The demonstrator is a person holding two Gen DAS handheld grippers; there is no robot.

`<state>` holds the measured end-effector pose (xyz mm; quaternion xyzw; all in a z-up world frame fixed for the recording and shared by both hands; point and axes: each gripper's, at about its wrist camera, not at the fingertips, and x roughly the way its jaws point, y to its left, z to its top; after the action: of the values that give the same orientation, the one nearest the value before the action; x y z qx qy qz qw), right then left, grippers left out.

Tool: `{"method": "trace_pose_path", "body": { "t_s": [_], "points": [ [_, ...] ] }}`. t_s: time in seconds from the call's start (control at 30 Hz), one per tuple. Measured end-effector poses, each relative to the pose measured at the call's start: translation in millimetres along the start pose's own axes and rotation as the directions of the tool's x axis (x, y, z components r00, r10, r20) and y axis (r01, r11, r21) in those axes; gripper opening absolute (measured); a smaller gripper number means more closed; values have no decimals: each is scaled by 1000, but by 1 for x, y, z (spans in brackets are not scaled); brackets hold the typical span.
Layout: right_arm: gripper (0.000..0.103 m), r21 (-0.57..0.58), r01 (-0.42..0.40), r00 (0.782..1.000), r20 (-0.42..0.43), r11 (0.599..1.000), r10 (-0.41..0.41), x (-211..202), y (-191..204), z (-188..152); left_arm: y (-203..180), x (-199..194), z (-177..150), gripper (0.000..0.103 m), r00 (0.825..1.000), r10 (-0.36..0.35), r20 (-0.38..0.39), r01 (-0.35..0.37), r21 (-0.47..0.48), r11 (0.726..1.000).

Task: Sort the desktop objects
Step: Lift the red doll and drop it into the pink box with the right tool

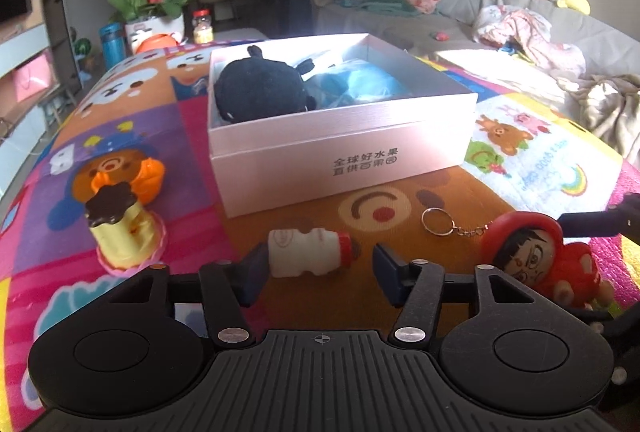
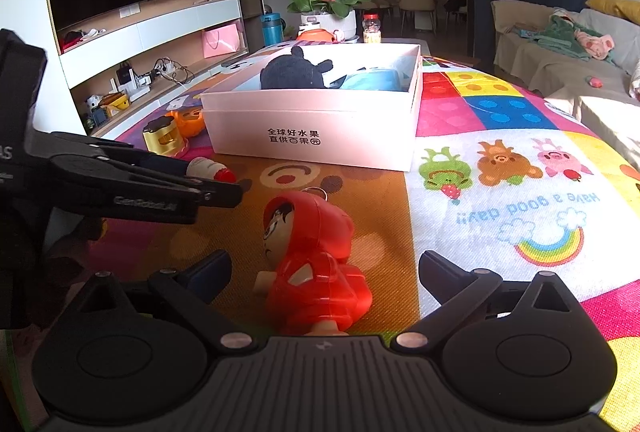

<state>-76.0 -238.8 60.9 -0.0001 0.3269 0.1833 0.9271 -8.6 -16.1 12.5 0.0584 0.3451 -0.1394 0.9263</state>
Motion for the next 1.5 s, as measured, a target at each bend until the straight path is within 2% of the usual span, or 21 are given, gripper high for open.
{"method": "trace_pose_path", "body": {
  "t_s": [0.03, 0.13, 0.2, 0.3, 0.33, 0.4, 0.43, 0.5, 0.6, 0.73, 0.87, 1.0, 1.1, 1.17, 1.2, 1.27, 1.33, 1.5],
  "points": [
    [100, -1, 4, 1000, -3, 1000, -4, 0, 0, 0, -1, 2, 1, 48, 1000, -3, -1, 3, 4, 1000],
    [100, -10, 6, 1000, -17, 1000, -6, 3, 2, 1, -2, 1, 0, 48, 1000, -3, 10, 2, 26, 1000],
    [94, -12, 7, 999, -33, 1000, -7, 5, 2, 1, -4, -6, -3, 48, 1000, -17, 19, 16, 36, 999],
    [77, -44, 40, 998, -38, 998, -41, 6, 7, 1, -5, -21, -13, 48, 999, -34, 29, 33, 46, 998],
    [66, -72, 49, 998, -39, 996, -52, 6, 11, 1, -6, -27, -18, 48, 999, -40, 30, 38, 48, 998],
    [57, -145, 84, 995, -36, 986, -90, 6, 20, 1, -7, -37, -28, 48, 998, -56, 26, 55, 55, 997],
    [50, -170, 96, 994, -43, 981, -105, 5, 23, 3, -8, -43, -33, 48, 998, -64, 25, 62, 62, 996],
    [50, -197, 97, 991, -68, 976, -112, 1, 27, 9, -8, -53, -40, 48, 997, -70, 29, 68, 73, 995],
    [50, -163, 11, 996, -89, 987, -25, -18, 22, 27, -3, -70, -40, 48, 995, -72, 66, 67, 67, 996],
    [50, -188, -4, 999, 38, 982, 11, -65, 22, 65, 9, -90, -15, 48, 984, -75, 164, 66, 63, 996],
    [50, -169, -11, 986, 162, 986, 39, -104, 17, 107, 10, -95, 26, 48, 959, -55, 276, 25, 110, 994],
    [50, -166, 58, 974, 227, 984, -19, -111, 12, 128, 10, -74, 68, 48, 939, -22, 343, -22, 124, 992],
    [50, -161, 61, 976, 217, 985, -25, -103, 8, 136, 13, -48, 91, 50, 925, 12, 381, -58, 110, 992],
    [50, -158, 70, 979, 201, 985, -37, -94, 5, 141, 21, -32, 99, 63, 941, 27, 337, -51, 62, 997],
    [50, -160, 84, 979, 196, 984, -51, -90, 3, 142, 26, -28, 98, 65, 951, 23, 308, -34, 29, 999],
    [50, -172, 128, 977, 191, 977, -94, -81, 3, 145, 34, -28, 82, 82, 959, -14, 283, 14, 1, 1000],
    [50, -208, 158, 976, 183, 965, -120, -66, 6, 149, 36, -31, 55, 87, 968, -12, 252, 11, 6, 1000],
    [50, -314, 157, 985, 123, 936, -124, -8, 15, 170, 49, -29, 2, 93, 989, 14, 145, -11, -23, 1000]
  ]
}}
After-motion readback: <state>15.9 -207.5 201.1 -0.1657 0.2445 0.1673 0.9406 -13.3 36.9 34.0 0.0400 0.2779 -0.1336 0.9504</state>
